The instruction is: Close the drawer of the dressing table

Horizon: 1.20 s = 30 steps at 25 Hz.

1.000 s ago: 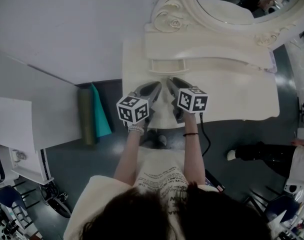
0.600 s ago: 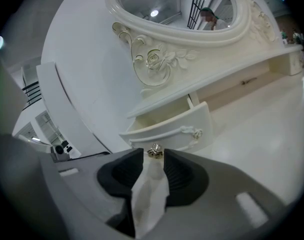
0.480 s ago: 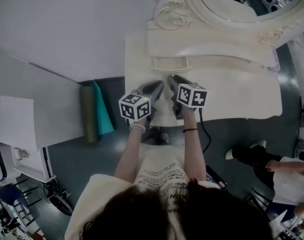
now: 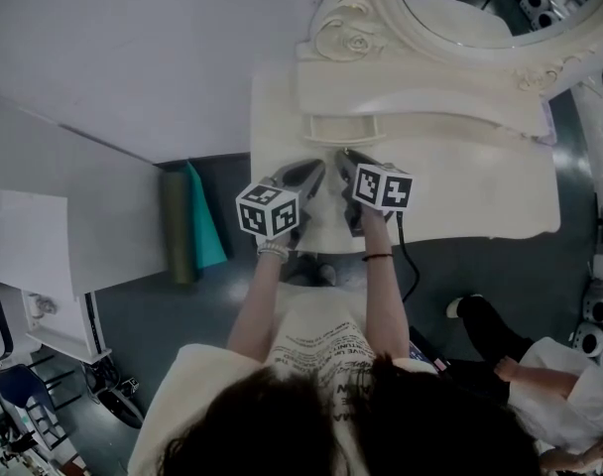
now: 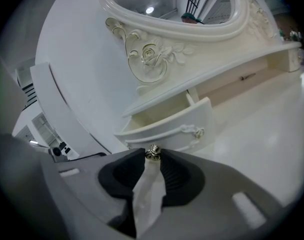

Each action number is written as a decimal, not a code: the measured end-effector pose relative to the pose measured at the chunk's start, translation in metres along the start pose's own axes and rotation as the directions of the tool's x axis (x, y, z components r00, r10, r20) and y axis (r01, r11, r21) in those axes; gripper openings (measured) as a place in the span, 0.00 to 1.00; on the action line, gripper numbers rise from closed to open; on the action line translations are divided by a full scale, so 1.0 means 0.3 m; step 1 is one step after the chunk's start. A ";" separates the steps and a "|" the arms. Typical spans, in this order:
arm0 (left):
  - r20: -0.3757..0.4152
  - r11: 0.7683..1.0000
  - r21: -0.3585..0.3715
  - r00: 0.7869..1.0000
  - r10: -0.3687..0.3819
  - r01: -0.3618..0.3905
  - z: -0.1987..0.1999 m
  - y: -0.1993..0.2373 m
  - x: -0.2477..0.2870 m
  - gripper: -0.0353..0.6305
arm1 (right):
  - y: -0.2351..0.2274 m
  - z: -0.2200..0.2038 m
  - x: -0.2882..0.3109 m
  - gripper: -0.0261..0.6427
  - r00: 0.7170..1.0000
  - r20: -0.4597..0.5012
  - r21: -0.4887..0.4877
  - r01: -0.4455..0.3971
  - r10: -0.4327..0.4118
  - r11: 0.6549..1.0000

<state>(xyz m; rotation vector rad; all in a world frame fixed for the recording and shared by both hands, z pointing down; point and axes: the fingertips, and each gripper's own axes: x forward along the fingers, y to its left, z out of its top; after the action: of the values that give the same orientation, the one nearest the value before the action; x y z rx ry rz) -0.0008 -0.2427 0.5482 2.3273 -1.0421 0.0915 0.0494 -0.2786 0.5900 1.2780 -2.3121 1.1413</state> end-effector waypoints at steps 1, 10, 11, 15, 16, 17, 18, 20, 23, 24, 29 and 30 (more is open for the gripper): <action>-0.001 1.000 -0.001 1.000 -0.001 0.001 -0.001 0.002 0.002 0.06 | 0.000 0.000 0.001 0.18 1.000 -0.001 0.000 0.000 0.000 1.000; -0.010 1.000 -0.006 1.000 -0.021 0.021 -0.005 -0.002 0.024 0.06 | 0.000 -0.002 0.002 0.18 1.000 -0.005 0.003 0.000 0.000 1.000; -0.011 1.000 -0.005 1.000 -0.023 0.023 -0.004 -0.003 0.027 0.06 | -0.001 0.000 0.001 0.18 1.000 -0.005 0.004 0.000 0.000 1.000; -0.011 1.000 -0.005 1.000 -0.026 0.026 -0.003 -0.003 0.032 0.06 | -0.003 0.002 0.003 0.18 1.000 -0.003 0.008 -0.001 0.001 1.000; -0.012 1.000 -0.004 1.000 -0.026 0.026 -0.002 -0.002 0.032 0.06 | -0.003 0.002 0.004 0.18 1.000 -0.004 0.009 -0.001 0.001 1.000; -0.011 1.000 -0.004 1.000 -0.026 0.026 0.000 0.000 0.033 0.06 | -0.004 0.002 0.005 0.18 1.000 -0.004 0.010 0.000 0.000 1.000; -0.010 1.000 -0.004 1.000 -0.026 0.026 0.001 0.002 0.033 0.06 | -0.004 0.004 0.007 0.18 1.000 -0.003 0.010 0.001 -0.001 1.000; -0.009 1.000 -0.004 1.000 -0.026 0.026 0.005 0.008 0.033 0.06 | -0.004 0.008 0.011 0.18 1.000 -0.002 0.009 0.002 -0.002 1.000; -0.004 1.000 -0.008 1.000 -0.026 0.026 0.012 0.016 0.038 0.06 | -0.007 0.017 0.015 0.18 1.000 0.002 0.011 0.003 -0.003 1.000; -0.003 1.000 -0.008 1.000 -0.026 0.026 0.015 0.019 0.040 0.06 | -0.007 0.022 0.016 0.18 1.000 0.004 0.011 0.003 -0.003 1.000; 0.000 0.999 -0.007 0.999 -0.032 0.032 0.027 0.033 0.050 0.06 | -0.010 0.036 0.029 0.18 1.000 0.007 0.014 0.006 -0.007 1.000; 0.000 0.999 -0.008 0.999 -0.034 0.034 0.030 0.035 0.054 0.06 | -0.012 0.038 0.032 0.18 1.000 0.007 0.015 0.008 -0.008 1.000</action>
<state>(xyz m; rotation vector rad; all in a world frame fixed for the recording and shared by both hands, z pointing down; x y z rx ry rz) 0.0014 -0.2638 0.5504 2.3369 -1.0013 0.0746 0.0482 -0.2938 0.5895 1.2969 -2.3057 1.1554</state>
